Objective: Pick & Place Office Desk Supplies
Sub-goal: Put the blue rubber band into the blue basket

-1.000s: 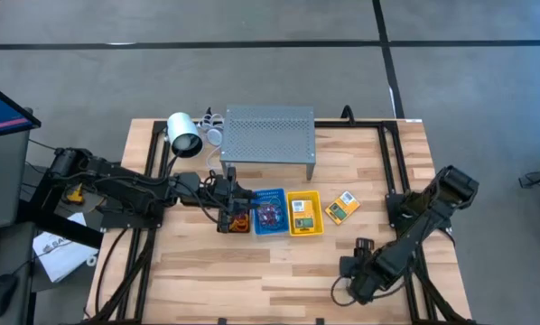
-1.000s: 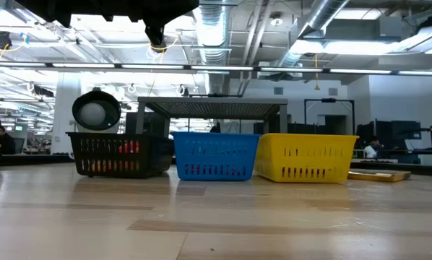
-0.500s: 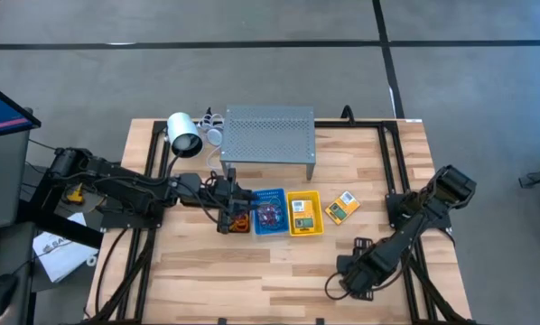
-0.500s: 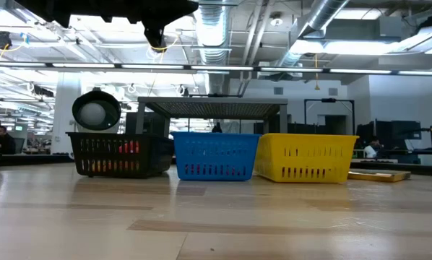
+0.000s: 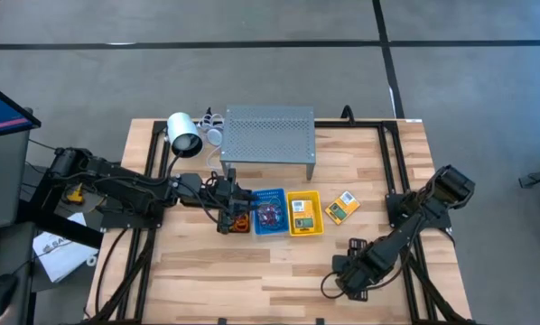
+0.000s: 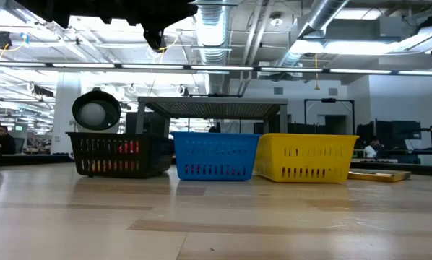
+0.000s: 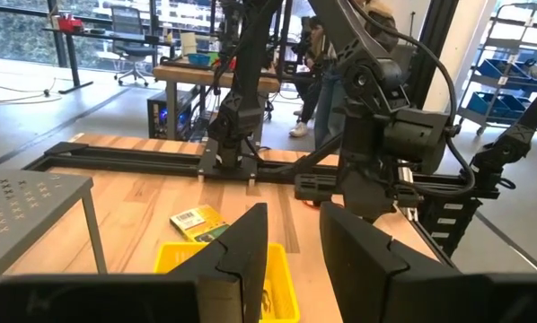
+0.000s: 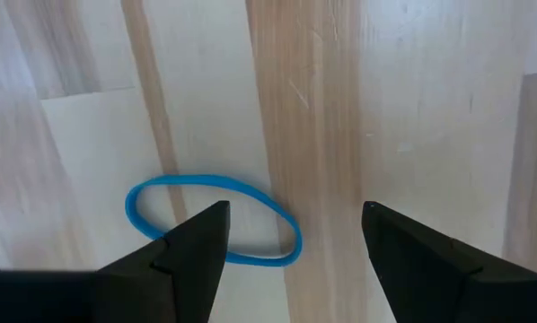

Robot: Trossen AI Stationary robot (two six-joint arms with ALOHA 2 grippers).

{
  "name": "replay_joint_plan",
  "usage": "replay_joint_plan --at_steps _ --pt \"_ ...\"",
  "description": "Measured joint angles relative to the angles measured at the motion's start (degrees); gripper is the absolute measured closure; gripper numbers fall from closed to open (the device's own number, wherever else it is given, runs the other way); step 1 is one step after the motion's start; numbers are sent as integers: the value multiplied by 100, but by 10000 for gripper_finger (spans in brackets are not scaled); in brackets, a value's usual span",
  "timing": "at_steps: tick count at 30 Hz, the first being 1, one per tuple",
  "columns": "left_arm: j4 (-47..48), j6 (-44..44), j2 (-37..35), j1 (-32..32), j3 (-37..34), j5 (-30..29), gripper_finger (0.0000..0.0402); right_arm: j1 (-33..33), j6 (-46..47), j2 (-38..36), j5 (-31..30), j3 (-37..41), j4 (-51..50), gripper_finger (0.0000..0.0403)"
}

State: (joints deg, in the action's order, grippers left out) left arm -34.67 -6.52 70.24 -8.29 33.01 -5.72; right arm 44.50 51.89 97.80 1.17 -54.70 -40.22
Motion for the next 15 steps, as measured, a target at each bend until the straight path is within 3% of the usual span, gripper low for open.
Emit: replay_joint_plan --at_steps 15 --pt "-2 -44 0 0 0 0 300 4 16 0 21 1 178 154"
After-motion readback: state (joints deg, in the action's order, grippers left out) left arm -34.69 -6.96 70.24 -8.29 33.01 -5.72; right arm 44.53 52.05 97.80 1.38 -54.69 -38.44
